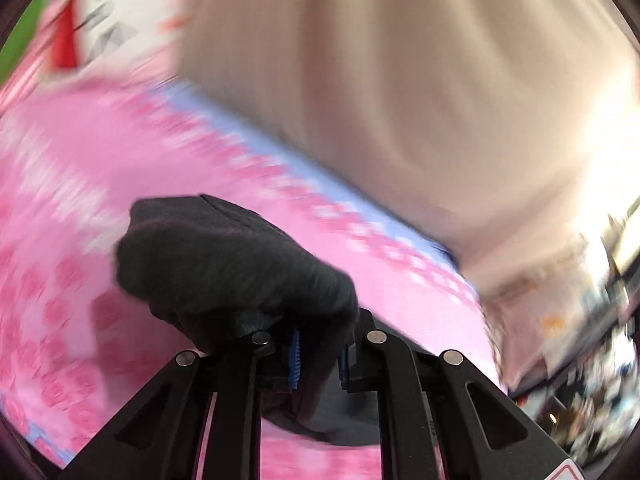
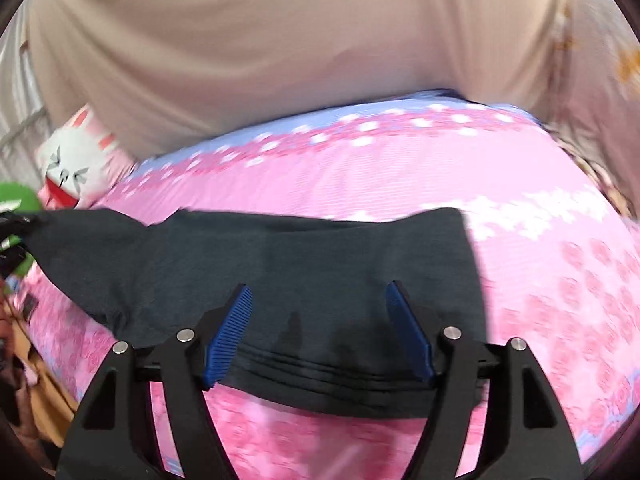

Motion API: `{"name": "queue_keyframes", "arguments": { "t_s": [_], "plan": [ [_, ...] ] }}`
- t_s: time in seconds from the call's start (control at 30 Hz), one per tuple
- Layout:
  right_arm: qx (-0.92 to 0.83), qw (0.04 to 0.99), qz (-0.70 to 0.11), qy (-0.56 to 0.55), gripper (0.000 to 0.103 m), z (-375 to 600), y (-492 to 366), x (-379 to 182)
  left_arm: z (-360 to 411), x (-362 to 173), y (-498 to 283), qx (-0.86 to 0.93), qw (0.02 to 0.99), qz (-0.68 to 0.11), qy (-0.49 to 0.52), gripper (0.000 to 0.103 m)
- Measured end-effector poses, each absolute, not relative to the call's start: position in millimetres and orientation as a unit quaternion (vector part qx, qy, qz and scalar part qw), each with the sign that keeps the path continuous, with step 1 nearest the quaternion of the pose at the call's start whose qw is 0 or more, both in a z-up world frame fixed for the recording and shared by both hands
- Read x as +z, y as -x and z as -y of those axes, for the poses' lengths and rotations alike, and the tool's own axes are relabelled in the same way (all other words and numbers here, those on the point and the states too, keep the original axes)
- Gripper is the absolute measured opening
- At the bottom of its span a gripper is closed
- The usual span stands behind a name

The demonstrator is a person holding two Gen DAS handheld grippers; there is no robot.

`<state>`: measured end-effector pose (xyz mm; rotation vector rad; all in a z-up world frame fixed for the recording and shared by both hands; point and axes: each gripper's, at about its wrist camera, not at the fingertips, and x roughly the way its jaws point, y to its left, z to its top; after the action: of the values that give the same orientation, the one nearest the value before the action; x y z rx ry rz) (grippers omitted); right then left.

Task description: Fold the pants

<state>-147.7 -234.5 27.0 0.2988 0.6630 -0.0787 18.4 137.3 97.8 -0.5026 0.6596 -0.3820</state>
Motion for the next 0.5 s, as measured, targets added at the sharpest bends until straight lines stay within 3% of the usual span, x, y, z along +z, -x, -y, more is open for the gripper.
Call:
{"name": "queue_keyframes", "arguments": {
  "t_s": [0.13, 0.2, 0.27, 0.37, 0.5],
  "plan": [
    [-0.052, 0.932, -0.314, -0.173, 0.068, 260, 160, 22, -49, 124, -9, -0.254, 0.896, -0.325, 0.167, 0.011],
    [-0.055, 0.930, -0.316, -0.182, 0.068, 268, 165, 16, 3, 110, -8, -0.292, 0.879, -0.352, 0.134, 0.023],
    [-0.057, 0.927, -0.317, -0.191, 0.068, 278, 171, 13, 47, 77, -11, -0.325, 0.842, -0.413, 0.119, 0.058],
    [-0.068, 0.925, -0.317, -0.198, 0.068, 288, 179, 12, 67, 44, -12, -0.301, 0.826, -0.460, 0.121, 0.061],
    [-0.060, 0.926, -0.317, -0.196, 0.070, 289, 176, 14, 48, 46, -4, -0.285, 0.840, -0.447, 0.120, 0.065]
  ]
}}
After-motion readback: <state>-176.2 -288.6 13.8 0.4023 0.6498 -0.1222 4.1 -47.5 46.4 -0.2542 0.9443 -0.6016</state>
